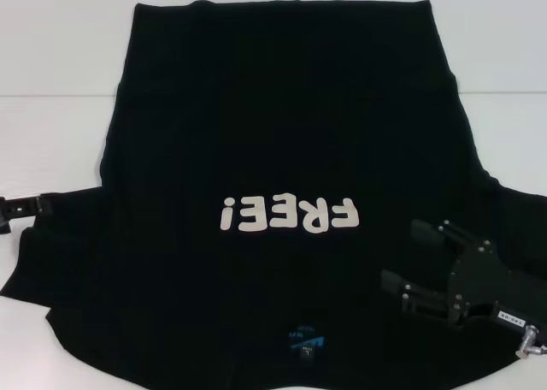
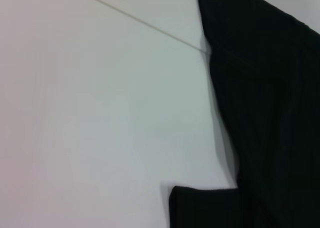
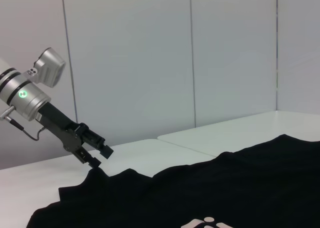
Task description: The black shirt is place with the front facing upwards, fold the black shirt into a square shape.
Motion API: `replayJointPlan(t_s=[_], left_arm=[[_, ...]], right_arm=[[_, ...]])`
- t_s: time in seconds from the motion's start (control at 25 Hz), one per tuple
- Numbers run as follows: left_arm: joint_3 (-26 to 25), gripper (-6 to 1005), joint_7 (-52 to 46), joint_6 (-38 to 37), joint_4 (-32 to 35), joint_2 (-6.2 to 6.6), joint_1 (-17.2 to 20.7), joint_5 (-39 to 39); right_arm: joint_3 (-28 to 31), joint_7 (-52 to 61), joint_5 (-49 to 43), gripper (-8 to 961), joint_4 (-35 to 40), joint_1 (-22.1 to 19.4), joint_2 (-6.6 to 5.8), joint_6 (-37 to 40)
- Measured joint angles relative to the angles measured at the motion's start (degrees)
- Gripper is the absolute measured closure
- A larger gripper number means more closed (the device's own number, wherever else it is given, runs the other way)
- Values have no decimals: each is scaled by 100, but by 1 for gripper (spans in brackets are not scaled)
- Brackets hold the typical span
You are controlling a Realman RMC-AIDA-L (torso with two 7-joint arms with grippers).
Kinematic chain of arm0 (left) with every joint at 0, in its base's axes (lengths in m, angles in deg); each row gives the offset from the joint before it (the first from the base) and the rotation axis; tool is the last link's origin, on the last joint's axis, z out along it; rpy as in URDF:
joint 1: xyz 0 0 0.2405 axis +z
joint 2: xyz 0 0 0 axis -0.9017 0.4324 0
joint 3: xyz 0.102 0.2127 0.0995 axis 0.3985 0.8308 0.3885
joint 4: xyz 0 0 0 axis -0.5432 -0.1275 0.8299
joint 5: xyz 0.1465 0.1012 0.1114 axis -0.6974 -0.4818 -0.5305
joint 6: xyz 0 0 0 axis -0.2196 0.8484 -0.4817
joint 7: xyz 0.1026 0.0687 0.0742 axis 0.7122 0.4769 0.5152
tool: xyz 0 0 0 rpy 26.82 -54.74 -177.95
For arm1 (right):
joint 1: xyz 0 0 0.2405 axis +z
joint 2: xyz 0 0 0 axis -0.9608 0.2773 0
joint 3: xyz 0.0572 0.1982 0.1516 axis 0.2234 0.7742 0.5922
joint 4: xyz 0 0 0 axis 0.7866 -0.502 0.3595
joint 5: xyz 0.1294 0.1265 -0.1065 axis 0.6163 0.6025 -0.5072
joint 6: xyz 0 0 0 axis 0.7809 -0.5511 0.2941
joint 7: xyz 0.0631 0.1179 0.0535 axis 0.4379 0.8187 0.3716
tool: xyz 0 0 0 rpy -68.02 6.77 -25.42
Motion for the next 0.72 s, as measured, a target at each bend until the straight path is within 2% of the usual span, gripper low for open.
replayJointPlan(t_s=[0.72], left_arm=[[142,91,38,-66,-88,-52,8,-127]], right_arm=[[-1,0,0,22,0,0,0,5]])
